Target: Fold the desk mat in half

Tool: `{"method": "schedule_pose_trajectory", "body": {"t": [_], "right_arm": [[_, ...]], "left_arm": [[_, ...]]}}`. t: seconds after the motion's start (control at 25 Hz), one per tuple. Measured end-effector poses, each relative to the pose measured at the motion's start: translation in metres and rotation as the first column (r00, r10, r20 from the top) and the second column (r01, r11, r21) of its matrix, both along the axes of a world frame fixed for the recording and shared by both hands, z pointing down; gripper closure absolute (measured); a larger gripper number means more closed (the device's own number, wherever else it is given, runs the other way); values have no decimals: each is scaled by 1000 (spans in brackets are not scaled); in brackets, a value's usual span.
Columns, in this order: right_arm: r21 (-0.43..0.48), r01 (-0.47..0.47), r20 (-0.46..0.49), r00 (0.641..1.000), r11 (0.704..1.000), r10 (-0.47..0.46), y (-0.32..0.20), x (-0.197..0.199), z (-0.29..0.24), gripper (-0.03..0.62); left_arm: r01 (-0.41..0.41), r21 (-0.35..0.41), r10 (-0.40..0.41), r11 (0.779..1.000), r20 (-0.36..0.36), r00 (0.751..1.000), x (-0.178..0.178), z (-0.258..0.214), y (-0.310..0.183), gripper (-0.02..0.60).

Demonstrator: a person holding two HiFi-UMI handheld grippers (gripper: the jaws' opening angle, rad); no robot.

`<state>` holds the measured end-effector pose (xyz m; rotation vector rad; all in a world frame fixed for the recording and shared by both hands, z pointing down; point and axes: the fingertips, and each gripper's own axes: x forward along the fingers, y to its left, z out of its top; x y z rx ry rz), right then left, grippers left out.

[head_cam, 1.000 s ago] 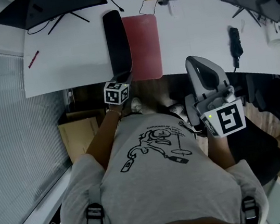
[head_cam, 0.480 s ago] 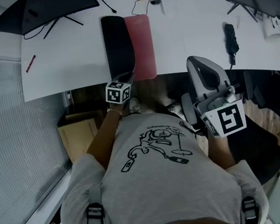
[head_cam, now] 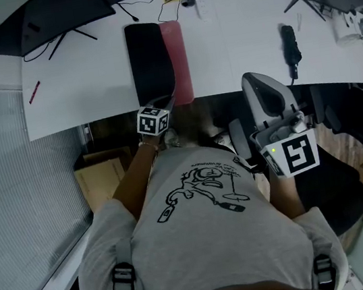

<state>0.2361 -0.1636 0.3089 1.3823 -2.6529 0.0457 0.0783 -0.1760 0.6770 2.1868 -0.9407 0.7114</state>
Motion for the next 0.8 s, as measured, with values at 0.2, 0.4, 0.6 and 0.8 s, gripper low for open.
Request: {"method": "schedule_pose_trajectory", "body": {"t": [0.2,0.4,0.6,0.8], "right_arm": [[-2,-18,-2,1000,1000,18,0,14,0,588],[-4,-30,-1,1000,1000,30,0,26,1,586],[-10,-47,-6,999,999,47,0,36,3,586],[-18,-57,-10,998,998,57,0,41,6,586]], "left_arm": [[-29,-7,29,1000,0,1000,18,2,1,549],[-66,-12,67,998,11,998,35,5,3,549],[-93,-19,93,995,20,995,46,11,4,549],[-123,-34,124,992,39,991,56,19,7,549]]}}
